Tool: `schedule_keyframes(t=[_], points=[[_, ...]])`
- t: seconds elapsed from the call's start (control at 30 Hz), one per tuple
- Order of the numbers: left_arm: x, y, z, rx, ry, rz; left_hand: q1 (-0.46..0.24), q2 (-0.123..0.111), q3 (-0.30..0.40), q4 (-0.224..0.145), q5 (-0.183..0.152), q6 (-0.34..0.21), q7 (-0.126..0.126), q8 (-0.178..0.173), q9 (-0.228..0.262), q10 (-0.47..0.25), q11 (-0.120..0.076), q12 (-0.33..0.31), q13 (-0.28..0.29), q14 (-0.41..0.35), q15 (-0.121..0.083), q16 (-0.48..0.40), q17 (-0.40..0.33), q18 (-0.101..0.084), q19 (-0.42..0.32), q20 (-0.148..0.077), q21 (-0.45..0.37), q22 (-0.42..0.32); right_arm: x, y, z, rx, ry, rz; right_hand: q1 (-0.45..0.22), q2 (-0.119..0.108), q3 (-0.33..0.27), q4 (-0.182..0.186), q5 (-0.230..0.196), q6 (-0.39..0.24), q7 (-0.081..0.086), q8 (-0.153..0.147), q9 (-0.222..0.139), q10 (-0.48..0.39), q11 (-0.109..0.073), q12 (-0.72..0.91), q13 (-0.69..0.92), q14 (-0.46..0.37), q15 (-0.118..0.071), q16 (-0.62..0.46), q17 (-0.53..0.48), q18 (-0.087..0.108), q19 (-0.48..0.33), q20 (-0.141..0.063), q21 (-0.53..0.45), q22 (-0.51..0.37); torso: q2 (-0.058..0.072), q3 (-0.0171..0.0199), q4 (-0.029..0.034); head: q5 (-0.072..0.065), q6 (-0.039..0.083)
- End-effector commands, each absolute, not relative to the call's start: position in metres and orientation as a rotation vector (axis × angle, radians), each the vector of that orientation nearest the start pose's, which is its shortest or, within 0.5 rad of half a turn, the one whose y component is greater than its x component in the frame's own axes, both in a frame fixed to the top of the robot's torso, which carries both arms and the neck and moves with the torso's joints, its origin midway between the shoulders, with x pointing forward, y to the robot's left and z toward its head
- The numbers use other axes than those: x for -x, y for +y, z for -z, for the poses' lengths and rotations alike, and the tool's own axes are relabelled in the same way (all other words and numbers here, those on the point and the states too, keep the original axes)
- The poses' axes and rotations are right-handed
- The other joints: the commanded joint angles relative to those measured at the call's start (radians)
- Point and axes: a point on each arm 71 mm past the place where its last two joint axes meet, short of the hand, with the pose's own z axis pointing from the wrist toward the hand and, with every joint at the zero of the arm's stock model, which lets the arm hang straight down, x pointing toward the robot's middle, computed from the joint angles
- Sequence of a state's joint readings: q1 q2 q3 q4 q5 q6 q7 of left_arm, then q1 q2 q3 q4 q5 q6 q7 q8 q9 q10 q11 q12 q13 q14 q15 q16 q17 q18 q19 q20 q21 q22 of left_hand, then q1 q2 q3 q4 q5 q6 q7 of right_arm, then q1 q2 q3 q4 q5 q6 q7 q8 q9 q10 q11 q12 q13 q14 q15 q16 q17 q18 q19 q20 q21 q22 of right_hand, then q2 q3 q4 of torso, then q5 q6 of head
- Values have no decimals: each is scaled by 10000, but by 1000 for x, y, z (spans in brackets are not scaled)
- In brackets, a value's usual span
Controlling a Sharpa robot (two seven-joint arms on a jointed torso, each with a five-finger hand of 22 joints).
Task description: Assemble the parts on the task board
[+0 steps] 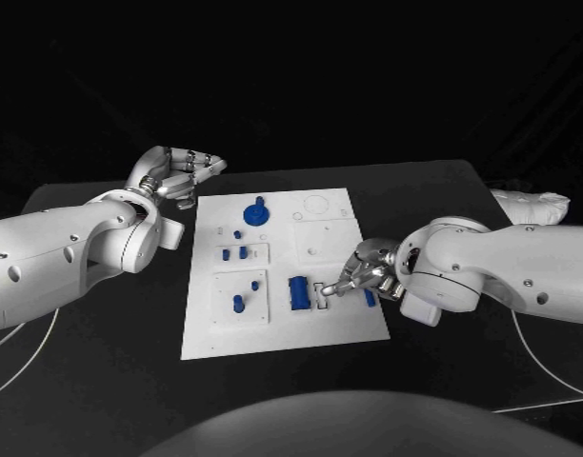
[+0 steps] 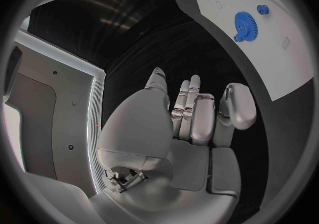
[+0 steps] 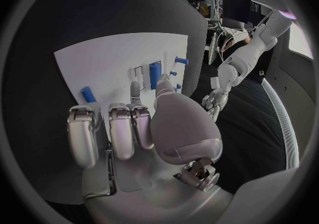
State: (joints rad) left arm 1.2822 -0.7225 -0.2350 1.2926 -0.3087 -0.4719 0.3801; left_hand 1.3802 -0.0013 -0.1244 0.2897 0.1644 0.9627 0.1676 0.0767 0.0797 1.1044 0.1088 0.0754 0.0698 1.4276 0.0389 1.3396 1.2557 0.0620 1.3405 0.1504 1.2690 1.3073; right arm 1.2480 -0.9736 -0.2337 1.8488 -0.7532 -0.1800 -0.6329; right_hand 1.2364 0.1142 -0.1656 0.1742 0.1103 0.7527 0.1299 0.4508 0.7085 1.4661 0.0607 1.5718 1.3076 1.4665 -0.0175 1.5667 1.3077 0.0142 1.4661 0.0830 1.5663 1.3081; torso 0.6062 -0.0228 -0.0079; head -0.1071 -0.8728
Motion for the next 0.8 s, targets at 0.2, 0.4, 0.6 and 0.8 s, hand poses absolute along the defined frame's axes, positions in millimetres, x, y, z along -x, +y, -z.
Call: schedule_keyframes(t=[0.2, 0.4, 0.6, 0.8], points=[[-522, 222, 209, 7291, 14964, 11643, 5, 60, -45, 11, 39, -17, -34, 13, 12, -36, -9, -22, 16, -77, 5, -38, -12, 93, -70, -26, -63, 1549, -378, -231, 232, -4643, 23032, -3816, 107, -141, 128, -272, 526, 121, 201, -899, -1157, 1047, 221, -10, 2632, 1043, 251, 41, 2631, -142, 1047, 311, 45, 2627, -2, 6, -14, -384, 2], [-522, 221, 209, 7291, 14970, 11645, 5, 60, -45, 11, 39, -17, -34, 13, 12, -36, -9, -22, 16, -77, 5, -38, -12, 93, -70, -26, -63, 1549, -374, -249, 229, -3830, 22791, -2623, -13, -187, 213, -300, 830, 417, 248, -1023, -1484, 1047, 266, -10, 2632, 1043, 303, 41, 2631, -142, 1047, 378, 45, 2627, -4, 18, -11, -634, 2], [-523, 221, 209, 7278, 14973, 11667, 5, 60, -45, 11, 39, -17, -34, 13, 12, -36, -9, -22, 16, -77, 5, -38, -12, 93, -70, -26, -63, 1549, -374, -257, 231, -3504, 22797, -2003, -97, -179, 296, -307, 978, 691, 223, -1037, -1650, 1047, 254, -10, 2632, 1043, 312, 41, 2631, -142, 1047, 402, 45, 2627, 1, 24, -8, -769, 2], [-523, 221, 209, 7273, 14979, 11681, 5, 60, -45, 11, 39, -17, -34, 13, 12, -36, -9, -22, 16, -77, 5, -38, -12, 93, -70, -26, -63, 1549, -374, -259, 234, -3289, 22798, -1739, -104, -179, 350, -332, 998, 834, 187, -1036, -1719, 1047, 224, -10, 2632, 1043, 308, 41, 2631, -142, 1047, 403, 45, 2627, -1, 19, 4, -785, 2]])
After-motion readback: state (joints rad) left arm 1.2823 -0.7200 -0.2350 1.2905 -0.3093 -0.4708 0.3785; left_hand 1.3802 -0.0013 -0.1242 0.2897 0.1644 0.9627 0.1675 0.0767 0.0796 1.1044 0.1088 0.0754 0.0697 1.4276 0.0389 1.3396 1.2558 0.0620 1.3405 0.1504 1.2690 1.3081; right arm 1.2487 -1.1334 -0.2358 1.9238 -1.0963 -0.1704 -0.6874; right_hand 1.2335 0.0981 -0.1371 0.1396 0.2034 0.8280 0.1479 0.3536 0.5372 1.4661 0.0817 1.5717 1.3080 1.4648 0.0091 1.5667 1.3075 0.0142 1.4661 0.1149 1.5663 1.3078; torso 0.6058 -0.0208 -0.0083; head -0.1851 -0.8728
